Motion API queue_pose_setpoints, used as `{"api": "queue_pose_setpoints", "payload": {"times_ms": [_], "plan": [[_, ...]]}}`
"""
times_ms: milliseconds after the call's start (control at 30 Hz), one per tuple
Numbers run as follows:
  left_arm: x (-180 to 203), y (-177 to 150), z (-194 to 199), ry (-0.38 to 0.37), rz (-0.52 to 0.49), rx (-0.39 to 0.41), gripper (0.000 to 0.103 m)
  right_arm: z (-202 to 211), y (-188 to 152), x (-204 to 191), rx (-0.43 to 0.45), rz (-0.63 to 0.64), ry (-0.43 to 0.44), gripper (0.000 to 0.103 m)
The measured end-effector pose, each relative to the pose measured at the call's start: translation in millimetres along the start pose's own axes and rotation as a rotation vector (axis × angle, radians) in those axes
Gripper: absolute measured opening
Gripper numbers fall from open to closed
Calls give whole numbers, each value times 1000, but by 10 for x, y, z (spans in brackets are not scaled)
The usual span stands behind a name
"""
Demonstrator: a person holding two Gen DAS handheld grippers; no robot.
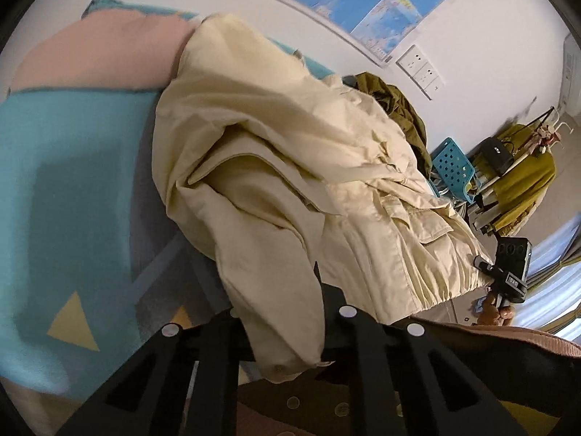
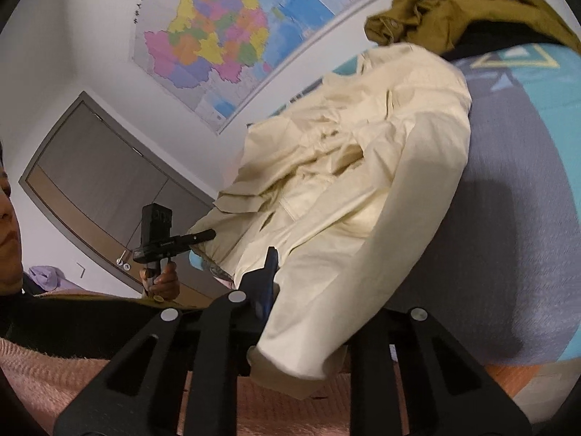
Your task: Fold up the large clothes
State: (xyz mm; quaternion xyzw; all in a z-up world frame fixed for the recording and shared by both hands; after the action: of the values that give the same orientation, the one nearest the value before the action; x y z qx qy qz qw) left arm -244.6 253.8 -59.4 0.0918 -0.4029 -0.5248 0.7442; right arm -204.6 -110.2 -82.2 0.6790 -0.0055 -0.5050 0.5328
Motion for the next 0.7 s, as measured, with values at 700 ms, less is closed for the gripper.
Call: {"api": "queue_pose_setpoints", "payload": {"times_ms": [700], "plan": [[192, 724, 349, 13, -34, 109, 13, 153, 961, -194, 228, 28, 37, 16]]}}
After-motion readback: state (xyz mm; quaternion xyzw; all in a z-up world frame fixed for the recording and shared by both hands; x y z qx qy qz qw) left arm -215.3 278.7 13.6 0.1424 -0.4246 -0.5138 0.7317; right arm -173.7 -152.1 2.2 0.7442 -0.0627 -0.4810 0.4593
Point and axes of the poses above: each gripper's, at about its wrist camera, not at the fingertips, and z roughly against the way its jaws point, x to its right, y to its top, the point moved 1 cm from there along -z, roughly the way its jaws point, and after that the axes turned 7 degrees about x, right-handed, at the moved point
